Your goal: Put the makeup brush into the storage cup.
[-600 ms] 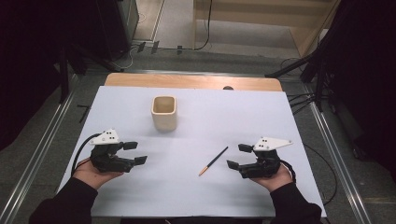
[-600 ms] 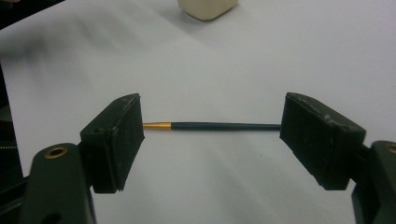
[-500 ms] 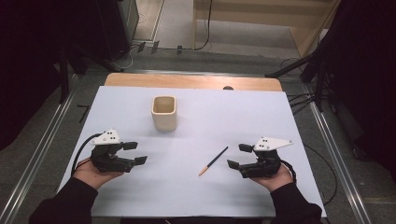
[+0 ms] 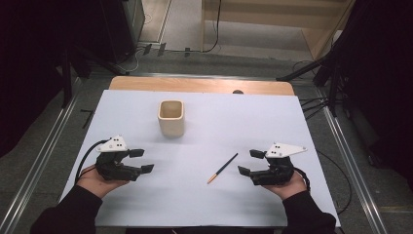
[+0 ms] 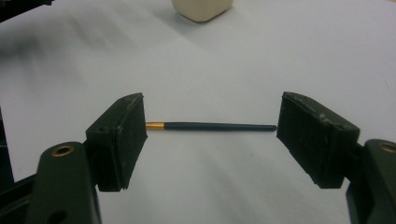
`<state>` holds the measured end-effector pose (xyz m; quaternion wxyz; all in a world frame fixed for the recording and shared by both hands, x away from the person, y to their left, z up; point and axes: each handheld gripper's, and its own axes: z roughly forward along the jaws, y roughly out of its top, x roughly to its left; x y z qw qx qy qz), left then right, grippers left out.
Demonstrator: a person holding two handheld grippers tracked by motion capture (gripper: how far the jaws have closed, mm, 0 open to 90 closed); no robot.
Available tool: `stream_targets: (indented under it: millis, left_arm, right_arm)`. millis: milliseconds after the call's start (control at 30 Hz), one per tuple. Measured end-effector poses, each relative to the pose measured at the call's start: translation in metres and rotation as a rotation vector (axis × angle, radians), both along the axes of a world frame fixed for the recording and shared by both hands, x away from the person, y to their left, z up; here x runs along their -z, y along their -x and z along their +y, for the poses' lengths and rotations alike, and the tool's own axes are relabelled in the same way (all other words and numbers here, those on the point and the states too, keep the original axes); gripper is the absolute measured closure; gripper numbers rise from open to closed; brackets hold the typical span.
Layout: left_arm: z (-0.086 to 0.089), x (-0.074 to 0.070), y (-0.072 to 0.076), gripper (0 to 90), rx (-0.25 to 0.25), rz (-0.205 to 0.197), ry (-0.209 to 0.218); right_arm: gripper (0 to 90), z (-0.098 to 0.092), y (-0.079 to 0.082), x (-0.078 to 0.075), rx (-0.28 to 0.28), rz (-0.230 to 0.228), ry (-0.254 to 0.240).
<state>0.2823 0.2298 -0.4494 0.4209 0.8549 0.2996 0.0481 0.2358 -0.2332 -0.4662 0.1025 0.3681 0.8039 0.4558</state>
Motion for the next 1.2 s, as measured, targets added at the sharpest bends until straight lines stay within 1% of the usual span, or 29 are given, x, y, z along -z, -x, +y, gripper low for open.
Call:
stream_targets:
  millis: [100,300,1200]
  left_arm:
    - [-0.0003,0.0004,-0.0007,30.7,0.001,0.000,-0.009]
    - [0.0013,-0.0005,-0.0007,30.7,0.000,0.000,0.007]
    - [0.0014,-0.0002,-0.0004,30.4,0.008,0.002,0.004]
  right_arm:
    - [25.5,0.0002,-0.0001,0.0005,-0.005,0.000,0.007]
    - [25.5,0.0015,0.0000,0.0009,-0.009,0.007,0.013]
    - [25.4,0.0003,-0.0006,0.0011,-0.005,0.007,0.015]
